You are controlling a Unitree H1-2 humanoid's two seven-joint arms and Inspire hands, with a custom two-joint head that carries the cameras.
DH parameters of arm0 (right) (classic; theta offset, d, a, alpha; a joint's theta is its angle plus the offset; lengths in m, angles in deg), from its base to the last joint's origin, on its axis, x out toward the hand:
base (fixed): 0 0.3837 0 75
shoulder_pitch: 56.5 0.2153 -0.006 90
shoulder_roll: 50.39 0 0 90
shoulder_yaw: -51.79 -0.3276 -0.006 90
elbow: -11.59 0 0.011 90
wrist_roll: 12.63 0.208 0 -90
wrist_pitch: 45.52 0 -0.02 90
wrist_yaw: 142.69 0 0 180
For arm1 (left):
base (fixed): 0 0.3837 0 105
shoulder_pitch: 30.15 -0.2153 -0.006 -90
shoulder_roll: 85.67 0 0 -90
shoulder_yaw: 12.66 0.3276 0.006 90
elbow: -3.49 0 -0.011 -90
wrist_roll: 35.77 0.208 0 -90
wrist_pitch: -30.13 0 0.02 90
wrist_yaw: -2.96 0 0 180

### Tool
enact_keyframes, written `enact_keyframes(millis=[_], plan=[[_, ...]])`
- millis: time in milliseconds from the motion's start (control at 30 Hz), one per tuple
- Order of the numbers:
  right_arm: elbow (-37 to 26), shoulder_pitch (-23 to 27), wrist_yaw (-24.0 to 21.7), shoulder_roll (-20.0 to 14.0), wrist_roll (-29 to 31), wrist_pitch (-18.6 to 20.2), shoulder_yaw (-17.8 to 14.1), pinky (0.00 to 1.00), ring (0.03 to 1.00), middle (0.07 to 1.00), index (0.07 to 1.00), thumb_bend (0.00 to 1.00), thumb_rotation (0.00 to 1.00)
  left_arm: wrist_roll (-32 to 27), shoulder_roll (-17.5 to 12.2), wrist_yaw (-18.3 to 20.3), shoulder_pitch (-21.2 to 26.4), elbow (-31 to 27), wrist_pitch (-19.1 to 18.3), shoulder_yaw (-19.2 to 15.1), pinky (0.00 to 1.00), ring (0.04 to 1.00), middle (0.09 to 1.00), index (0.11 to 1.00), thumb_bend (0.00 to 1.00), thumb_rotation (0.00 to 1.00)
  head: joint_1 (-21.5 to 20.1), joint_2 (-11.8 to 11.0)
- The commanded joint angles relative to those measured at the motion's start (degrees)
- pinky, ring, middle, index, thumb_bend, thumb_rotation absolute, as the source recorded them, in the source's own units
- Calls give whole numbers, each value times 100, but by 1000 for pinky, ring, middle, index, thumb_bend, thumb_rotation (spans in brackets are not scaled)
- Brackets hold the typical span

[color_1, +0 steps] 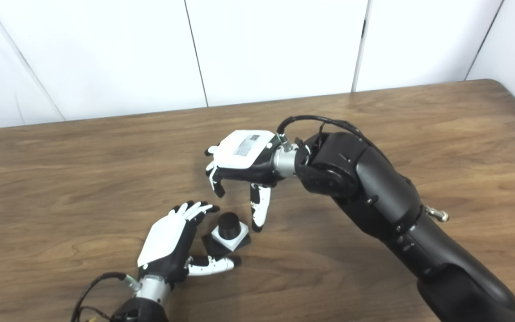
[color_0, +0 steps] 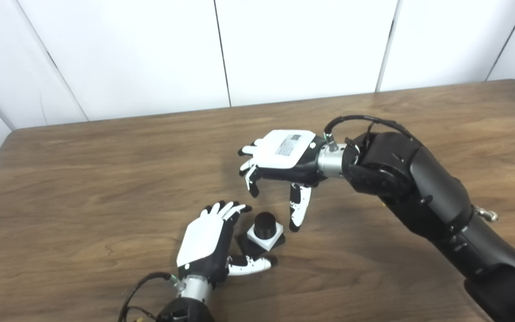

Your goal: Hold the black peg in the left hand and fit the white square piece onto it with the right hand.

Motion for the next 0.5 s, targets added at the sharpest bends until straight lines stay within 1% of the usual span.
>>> enact_keyframes(millis=[0, 133, 200, 300, 467], plan=[[-45, 321, 78, -14, 36, 73, -115, 984, 1000, 890, 678, 1000, 335, -212, -16, 500, 97, -185, -198, -163, 1000, 995, 956, 888, 964, 425, 8, 7], [-28, 324, 76, -29, -13, 88, -114, 987, 1000, 892, 674, 1000, 338, -337, 38, 1213, 166, -377, -218, -505, 1000, 1000, 986, 940, 959, 416, 15, 21], [-12, 321, 100, -32, -25, 84, -121, 989, 1000, 892, 672, 1000, 339, -434, 56, 1466, 192, -447, -219, -665, 1000, 1000, 993, 951, 960, 408, 14, 18], [-3, 311, 124, -32, -18, 73, -132, 983, 1000, 890, 671, 1000, 340, -398, 119, 1969, 257, -542, -218, -900, 1000, 1000, 1000, 971, 969, 417, 23, 19], [9, 292, 161, -25, -36, 63, -143, 984, 1000, 887, 669, 1000, 336, -331, 178, 2387, 345, -617, -219, -1112, 1000, 1000, 1000, 981, 996, 407, 15, 11]])
